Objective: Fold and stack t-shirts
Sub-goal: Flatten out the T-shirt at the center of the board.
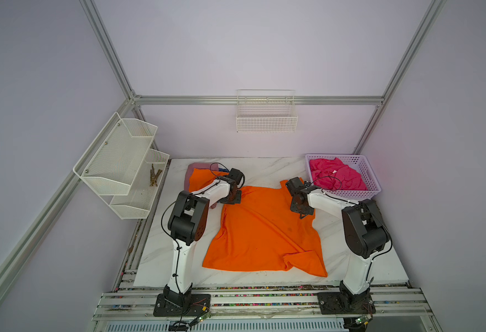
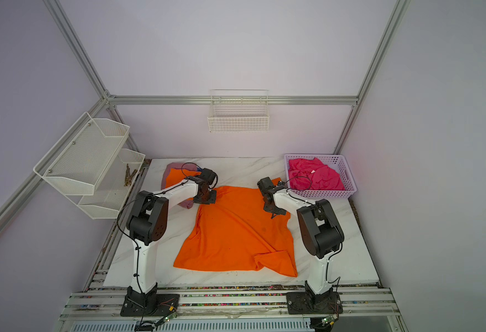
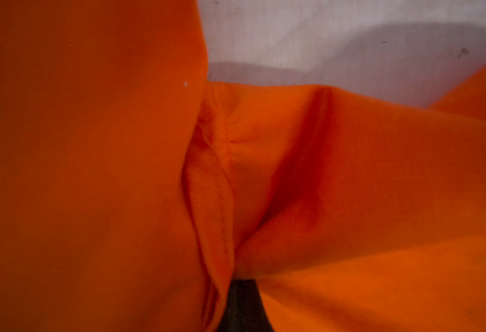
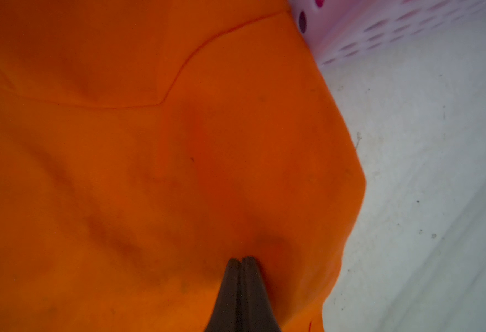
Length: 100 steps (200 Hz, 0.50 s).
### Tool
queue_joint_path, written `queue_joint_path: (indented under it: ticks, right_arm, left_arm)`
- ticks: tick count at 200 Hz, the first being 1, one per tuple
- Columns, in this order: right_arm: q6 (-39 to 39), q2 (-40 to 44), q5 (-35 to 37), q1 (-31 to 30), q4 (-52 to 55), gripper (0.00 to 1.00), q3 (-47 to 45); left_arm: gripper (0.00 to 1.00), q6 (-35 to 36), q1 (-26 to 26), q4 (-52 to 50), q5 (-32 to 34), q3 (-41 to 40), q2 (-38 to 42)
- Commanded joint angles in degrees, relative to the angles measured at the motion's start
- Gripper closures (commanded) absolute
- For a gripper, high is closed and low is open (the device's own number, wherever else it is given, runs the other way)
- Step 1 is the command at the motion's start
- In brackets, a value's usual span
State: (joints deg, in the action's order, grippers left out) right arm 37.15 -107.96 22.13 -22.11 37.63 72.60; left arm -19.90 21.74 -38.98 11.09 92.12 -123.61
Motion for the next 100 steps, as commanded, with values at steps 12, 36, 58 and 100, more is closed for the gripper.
queue_joint_path:
  ticks: [12,36,58,100]
  right_arm:
    - [-1.64,7.59,-1.09,0.31,-3.76,1.0,-3.3]
    - [-3.72,10.83,-3.42,0.26,-5.15,1.0,-3.18]
    - [-6.81,13.75,-7.21,0.03,-5.8,1.0,-2.07]
    - [-11.99,21.25,-12.44,-0.48,1.39,0.84,-1.58]
  left_arm:
    - [1.0,0.55,-2.05,0.11,1.54,-5.48,-0.41]
    - [1.0,0.29,-2.05,1.17,0.83,-7.2,3.73]
    - [1.0,1.01,-1.66,1.1,-0.18,-7.25,7.0]
    - [1.0,1.82,-0.4,-0.15,-3.44,-8.05,13.99]
